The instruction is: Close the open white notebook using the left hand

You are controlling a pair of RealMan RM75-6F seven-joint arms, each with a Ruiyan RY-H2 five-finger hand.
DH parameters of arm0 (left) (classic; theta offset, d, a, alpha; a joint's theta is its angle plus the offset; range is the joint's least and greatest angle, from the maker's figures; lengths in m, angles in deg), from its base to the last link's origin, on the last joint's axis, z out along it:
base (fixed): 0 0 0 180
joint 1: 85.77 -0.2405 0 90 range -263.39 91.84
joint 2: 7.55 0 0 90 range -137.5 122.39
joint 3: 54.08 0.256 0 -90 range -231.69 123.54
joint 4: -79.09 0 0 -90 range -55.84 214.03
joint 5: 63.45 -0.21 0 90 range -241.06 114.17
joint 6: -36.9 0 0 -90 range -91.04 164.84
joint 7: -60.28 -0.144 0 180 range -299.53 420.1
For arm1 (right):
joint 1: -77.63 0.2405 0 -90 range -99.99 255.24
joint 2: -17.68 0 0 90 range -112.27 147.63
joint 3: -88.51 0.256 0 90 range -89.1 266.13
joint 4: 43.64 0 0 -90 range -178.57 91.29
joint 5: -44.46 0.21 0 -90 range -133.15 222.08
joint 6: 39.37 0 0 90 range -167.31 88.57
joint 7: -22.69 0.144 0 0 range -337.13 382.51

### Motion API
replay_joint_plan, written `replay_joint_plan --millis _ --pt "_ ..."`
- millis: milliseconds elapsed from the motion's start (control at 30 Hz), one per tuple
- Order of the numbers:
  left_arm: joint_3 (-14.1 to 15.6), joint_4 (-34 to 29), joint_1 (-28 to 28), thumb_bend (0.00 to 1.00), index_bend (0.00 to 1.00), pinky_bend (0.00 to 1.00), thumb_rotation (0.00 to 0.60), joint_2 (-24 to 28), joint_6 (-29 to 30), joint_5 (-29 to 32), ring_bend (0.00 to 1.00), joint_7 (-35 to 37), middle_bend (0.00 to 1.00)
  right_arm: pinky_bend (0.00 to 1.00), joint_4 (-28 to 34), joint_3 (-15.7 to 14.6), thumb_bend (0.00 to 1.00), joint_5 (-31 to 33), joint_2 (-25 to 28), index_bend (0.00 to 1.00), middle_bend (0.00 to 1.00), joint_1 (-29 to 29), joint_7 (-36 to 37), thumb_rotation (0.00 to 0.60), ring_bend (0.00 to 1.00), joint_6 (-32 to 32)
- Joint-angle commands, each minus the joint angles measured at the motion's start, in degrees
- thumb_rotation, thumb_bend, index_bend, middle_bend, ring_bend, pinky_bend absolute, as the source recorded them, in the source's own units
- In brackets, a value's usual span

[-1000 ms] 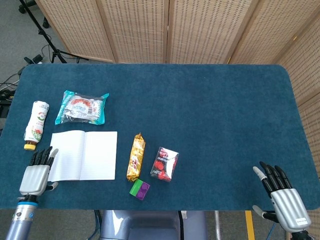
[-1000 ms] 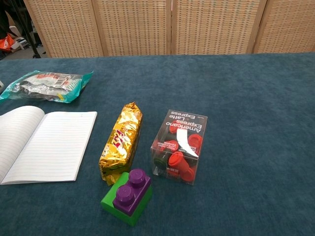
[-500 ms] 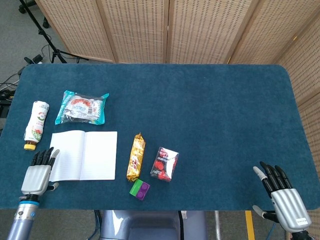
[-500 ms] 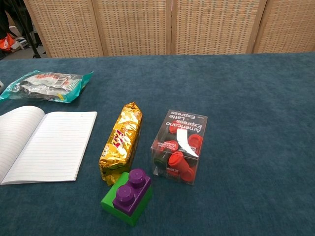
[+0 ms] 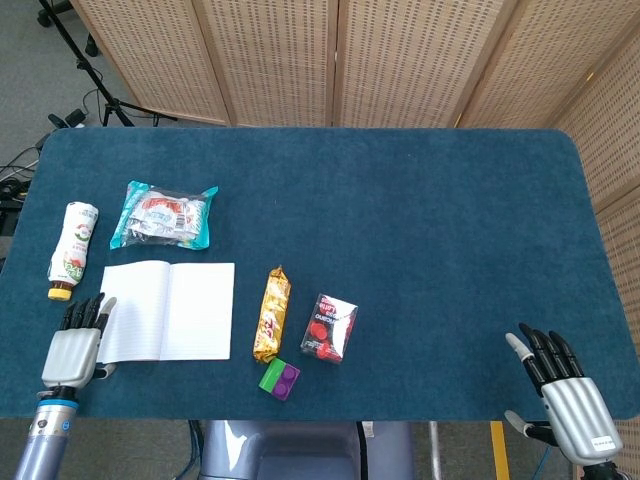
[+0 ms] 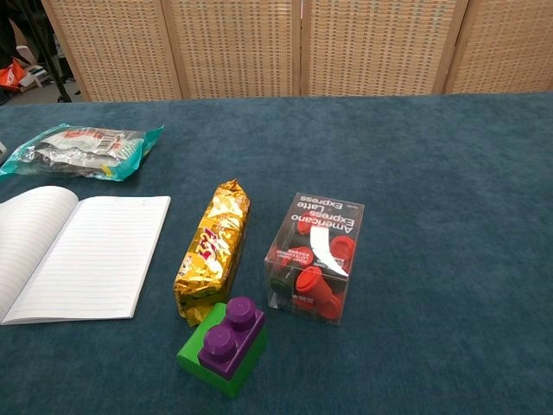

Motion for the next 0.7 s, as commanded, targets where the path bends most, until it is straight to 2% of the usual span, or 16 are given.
replay_joint_plan --millis 33,433,700 --pt "0.0 0.4 0.1 0.12 0.00 0.00 0.600 -0.2 0.0 0.1 0.00 0.0 0.00 0.00 0.0 0.0 0.04 0.0 0.0 0.00 0.00 0.0 0.0 0.600 0.00 0.0" --pt "0.1 2.7 0.2 0.13 0.00 0.00 0.600 -1.6 0.4 0.0 0.00 -0.2 0.00 0.00 0.0 -0.1 0.04 -0.3 -0.1 0.00 0.00 0.0 -0.3 0.600 0.00 -0.1" --pt "0.3 3.7 0.1 0.26 0.00 0.00 0.600 -2.1 3.1 -2.6 0.00 0.1 0.00 0.00 0.0 -0.1 0.04 -0.4 -0.2 0.00 0.00 0.0 -0.4 0.600 0.00 -0.1"
